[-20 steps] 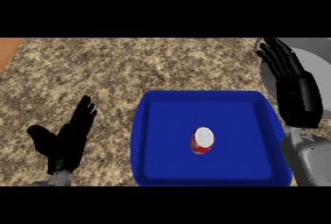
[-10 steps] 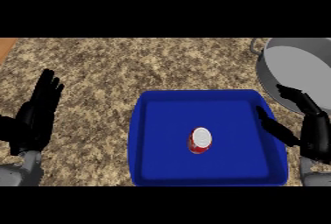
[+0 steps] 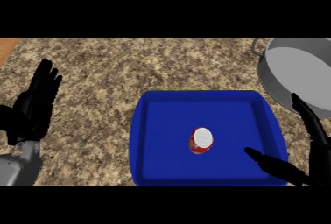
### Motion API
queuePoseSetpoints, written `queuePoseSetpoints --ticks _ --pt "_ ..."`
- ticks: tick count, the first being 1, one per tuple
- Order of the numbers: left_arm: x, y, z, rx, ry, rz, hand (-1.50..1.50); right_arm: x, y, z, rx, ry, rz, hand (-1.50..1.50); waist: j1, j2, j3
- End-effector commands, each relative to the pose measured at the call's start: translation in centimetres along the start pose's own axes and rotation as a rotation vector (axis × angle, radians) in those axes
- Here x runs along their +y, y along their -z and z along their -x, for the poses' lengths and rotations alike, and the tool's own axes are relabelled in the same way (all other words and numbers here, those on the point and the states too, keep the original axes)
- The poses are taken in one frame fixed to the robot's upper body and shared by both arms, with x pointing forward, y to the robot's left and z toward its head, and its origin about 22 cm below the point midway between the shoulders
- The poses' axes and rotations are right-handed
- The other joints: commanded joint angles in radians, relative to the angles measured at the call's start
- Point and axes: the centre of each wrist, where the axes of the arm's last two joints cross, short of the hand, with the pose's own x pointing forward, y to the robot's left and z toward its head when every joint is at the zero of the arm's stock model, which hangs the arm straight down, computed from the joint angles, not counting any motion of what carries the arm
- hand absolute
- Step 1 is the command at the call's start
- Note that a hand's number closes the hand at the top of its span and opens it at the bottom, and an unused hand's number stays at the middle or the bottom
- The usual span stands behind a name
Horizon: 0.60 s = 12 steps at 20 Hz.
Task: Pick the can from the tray and place it in the pot
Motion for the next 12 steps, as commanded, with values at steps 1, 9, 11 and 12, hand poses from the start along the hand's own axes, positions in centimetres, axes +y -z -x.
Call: queuePoseSetpoints --ticks 1,9,11,12 --pt "0.0 0.6 -0.8 -0.003 -0.001 -0.01 0.0 -0.9 0.6 -2.4 0.085 -0.091 -0.192 -1.5 0.01 0.002 -0.001" --pt "-0.2 1.0 0.1 -0.011 0.007 0.018 0.0 0.5 2.1 -7.2 0.257 -0.344 -0.543 -1.5 0.028 0.006 -0.003" --pt "-0.6 0.5 -0.3 0.006 -0.009 0.036 0.0 1.5 2.1 -8.6 0.29 -0.402 -0.588 -1.5 0.031 0.003 -0.002" --pt "0.2 0.1 -0.3 -0.013 0.004 0.046 0.0 2.0 2.6 -9.1 0.318 -0.414 -0.631 -1.5 0.042 0.003 -0.002"
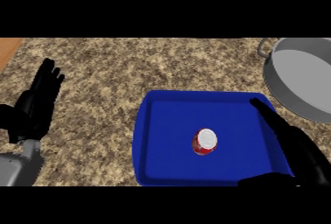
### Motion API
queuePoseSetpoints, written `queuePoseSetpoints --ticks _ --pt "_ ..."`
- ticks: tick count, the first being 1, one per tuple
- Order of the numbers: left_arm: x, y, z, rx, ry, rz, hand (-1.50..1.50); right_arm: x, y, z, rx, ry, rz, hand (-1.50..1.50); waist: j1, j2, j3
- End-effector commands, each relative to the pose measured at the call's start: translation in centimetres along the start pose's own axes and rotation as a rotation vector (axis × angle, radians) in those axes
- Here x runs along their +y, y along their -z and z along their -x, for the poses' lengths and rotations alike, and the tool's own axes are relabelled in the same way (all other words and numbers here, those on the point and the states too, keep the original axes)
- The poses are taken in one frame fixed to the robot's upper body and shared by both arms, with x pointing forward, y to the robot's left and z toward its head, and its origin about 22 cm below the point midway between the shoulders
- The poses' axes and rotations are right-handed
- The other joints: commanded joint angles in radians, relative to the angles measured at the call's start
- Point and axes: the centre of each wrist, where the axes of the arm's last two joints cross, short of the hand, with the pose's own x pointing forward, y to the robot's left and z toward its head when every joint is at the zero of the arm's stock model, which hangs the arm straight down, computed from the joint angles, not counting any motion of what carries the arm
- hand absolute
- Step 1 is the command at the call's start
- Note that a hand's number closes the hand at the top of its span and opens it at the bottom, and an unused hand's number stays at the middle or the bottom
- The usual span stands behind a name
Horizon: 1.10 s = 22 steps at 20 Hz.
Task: Pick the can from the tray and place it in the pot
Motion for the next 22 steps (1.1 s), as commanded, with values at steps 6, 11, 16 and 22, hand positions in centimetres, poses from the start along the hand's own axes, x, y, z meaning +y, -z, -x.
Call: queuePoseSetpoints --ticks 6,11,16,22 --pt "0.4 -0.4 0.5 0.003 -0.005 -0.021 0.0 3.9 0.9 -7.8 0.113 -0.074 -0.18 -1.5 -0.013 -0.002 0.003" --pt "0.2 1.2 0.0 0.002 -0.002 -0.034 0.0 5.3 3.6 -8.8 0.123 -0.058 -0.194 -1.5 -0.017 -0.001 0.004" --pt "0.5 -0.2 0.6 0.001 -0.011 -0.02 0.0 6.8 4.3 -7.3 0.193 -0.115 -0.214 -1.5 -0.015 -0.002 0.004" --pt "-0.1 0.6 0.5 0.015 0.008 -0.031 0.0 8.7 4.5 -6.0 0.237 -0.137 -0.183 -1.5 -0.02 -0.001 0.004"
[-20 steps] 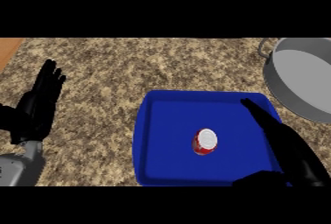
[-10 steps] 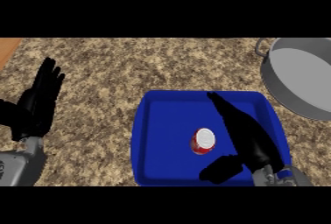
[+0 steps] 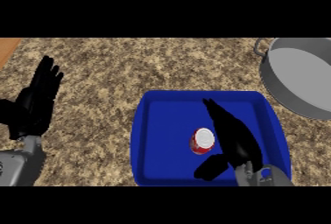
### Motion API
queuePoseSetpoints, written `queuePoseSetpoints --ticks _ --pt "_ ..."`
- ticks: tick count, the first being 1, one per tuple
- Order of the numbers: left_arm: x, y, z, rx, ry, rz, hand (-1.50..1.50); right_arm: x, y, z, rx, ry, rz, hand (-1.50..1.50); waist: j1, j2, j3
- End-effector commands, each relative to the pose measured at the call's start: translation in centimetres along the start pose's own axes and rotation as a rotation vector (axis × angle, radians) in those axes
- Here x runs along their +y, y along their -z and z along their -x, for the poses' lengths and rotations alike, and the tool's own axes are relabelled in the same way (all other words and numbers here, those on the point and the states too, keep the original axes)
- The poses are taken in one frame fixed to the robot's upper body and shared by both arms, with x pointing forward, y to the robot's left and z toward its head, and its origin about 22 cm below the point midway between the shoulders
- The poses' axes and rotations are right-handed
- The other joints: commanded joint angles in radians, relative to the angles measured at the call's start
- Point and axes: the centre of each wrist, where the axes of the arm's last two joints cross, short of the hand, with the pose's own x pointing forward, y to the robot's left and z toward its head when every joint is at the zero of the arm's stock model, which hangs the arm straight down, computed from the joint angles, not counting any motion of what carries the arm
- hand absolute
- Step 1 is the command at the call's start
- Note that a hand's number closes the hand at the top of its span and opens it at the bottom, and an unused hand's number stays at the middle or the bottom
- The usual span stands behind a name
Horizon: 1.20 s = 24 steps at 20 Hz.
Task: Pick the can from the tray and place it in the pot
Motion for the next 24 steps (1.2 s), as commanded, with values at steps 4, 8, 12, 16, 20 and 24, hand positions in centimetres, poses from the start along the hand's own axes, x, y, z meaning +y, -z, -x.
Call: queuePoseSetpoints --ticks 4,8,12,16,20,24 --pt "-0.9 0.8 -0.4 0.0 -0.001 0.002 0.0 3.1 1.1 0.7 0.049 -0.026 -0.025 -1.5 -0.002 0.001 0.0" --pt "0.8 -0.3 -0.2 -0.015 0.006 0.003 0.0 1.9 2.7 0.1 0.07 -0.034 -0.011 -1.5 0.002 0.0 0.0" --pt "0.7 -1.4 1.6 -0.005 -0.003 0.002 0.0 3.5 2.5 1.3 0.106 -0.047 -0.021 -1.5 0.002 0.0 0.0" --pt "-1.2 -0.8 -0.4 -0.011 -0.002 0.005 0.0 1.5 3.7 2.6 0.114 -0.018 -0.032 -1.5 -0.001 0.0 0.0" --pt "-0.4 -0.5 -0.5 -0.004 -0.009 0.016 0.0 3.9 4.2 1.2 0.015 -0.136 -0.071 1.5 0.002 0.001 0.0" --pt "0.2 0.3 -1.5 -0.003 0.002 0.012 0.0 4.3 4.9 2.7 -0.019 -0.162 -0.022 1.5 0.0 0.001 0.0"
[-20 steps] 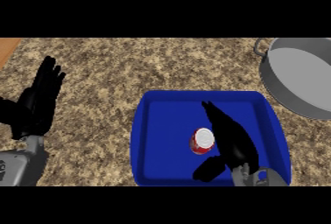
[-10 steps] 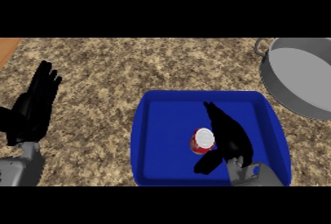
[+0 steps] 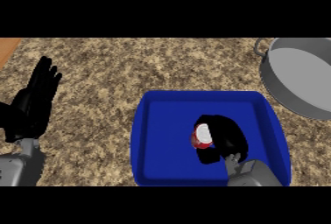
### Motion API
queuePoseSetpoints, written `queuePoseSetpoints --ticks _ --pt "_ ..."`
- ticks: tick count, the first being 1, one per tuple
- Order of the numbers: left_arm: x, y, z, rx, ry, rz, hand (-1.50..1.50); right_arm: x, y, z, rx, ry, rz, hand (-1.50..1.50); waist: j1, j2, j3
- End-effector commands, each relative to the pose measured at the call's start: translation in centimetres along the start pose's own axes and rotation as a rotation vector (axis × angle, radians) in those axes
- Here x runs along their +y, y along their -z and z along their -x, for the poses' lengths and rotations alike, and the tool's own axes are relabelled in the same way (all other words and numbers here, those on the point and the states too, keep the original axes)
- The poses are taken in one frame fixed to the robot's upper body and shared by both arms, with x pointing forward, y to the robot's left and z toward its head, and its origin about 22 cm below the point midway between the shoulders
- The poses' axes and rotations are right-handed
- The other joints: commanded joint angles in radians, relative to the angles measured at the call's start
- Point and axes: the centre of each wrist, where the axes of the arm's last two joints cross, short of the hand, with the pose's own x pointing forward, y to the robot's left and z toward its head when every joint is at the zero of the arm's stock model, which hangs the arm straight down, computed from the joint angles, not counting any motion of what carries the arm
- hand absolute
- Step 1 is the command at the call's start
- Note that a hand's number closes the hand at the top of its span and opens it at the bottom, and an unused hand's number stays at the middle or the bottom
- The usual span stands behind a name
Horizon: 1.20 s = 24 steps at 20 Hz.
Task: Pick the can from the tray and place it in the pot
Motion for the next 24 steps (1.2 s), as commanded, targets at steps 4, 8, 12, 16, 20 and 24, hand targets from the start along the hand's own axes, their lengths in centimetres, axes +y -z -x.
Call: queuePoseSetpoints --ticks 4,8,12,16,20,24 --pt "-1.5 -0.2 2.5 -0.009 0.005 0.007 0.0 0.3 -0.5 -1.5 -0.047 -0.011 -0.012 1.5 -0.003 0.001 0.0" --pt "1.1 -0.9 1.6 0.012 -0.01 0.008 0.0 1.3 0.1 -1.3 -0.053 -0.05 -0.009 1.5 0.0 0.0 0.0" --pt "-0.1 -0.4 1.6 0.032 -0.013 -0.017 0.0 2.5 -4.7 3.0 -0.508 -0.264 -0.281 1.5 -0.03 -0.011 0.002" --pt "0.7 -0.7 1.6 0.021 0.011 -0.043 0.0 1.1 -8.3 5.2 -0.768 -0.391 -0.391 1.5 -0.047 -0.021 0.004" --pt "1.8 -0.7 1.6 0.016 0.005 -0.07 0.0 -3.7 -10.7 9.6 -0.877 -0.372 -0.306 1.5 -0.066 -0.011 0.004" --pt "1.9 -1.1 1.3 0.009 0.008 -0.075 0.0 -7.8 -12.1 11.0 -0.916 -0.163 -0.03 1.5 -0.082 -0.015 0.004"
